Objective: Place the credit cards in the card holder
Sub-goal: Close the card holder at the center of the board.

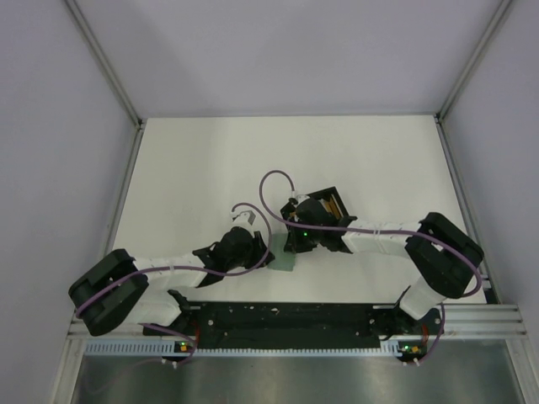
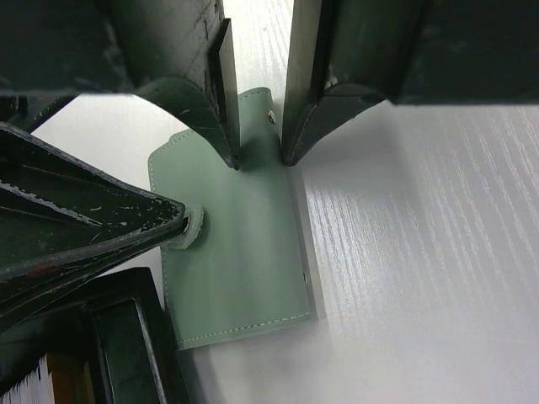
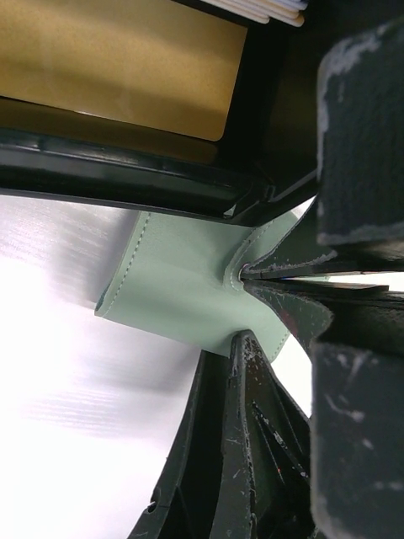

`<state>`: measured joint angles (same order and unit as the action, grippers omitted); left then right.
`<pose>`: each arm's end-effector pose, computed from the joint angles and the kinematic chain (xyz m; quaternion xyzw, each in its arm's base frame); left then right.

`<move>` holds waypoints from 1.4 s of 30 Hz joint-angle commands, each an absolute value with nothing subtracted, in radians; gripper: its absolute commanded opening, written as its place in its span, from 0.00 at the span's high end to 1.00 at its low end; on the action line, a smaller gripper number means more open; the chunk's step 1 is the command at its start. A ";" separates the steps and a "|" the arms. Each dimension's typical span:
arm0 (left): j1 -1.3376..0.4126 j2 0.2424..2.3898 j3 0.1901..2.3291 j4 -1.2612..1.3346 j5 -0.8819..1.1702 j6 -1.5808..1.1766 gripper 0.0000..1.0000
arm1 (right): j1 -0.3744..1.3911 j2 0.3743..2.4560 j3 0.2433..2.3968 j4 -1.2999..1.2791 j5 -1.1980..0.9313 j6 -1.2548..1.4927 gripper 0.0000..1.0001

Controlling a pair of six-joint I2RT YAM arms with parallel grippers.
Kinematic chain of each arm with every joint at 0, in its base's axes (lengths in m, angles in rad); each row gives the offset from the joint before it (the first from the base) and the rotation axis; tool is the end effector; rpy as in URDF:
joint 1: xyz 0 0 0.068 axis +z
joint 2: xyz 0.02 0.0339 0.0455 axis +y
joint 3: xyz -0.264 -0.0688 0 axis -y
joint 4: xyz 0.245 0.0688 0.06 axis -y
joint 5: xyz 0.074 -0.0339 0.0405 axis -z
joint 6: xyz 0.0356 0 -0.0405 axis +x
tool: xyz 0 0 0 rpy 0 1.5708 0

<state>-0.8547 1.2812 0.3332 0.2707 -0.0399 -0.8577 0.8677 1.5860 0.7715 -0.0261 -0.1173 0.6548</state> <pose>0.1466 -0.1663 0.1338 -0.0100 0.9017 -0.3145 0.2966 0.1964 0.2382 0.1590 -0.1199 0.9250 0.2855 0.2203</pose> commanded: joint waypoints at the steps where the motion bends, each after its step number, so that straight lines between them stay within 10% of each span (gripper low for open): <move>1: -0.862 1.308 0.322 0.173 -0.031 -0.822 0.68 | 0.859 1.663 0.778 -0.092 -0.057 0.638 0.98; 42: -0.836 1.356 0.471 0.129 -0.198 -0.773 0.52 | 0.842 1.543 0.842 -0.095 -0.038 0.580 0.92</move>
<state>-0.8448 1.3132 0.4412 0.1287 -0.1841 -0.8043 0.8589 1.5318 0.8040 -0.1345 -0.0319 0.6014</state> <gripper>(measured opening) 0.482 0.080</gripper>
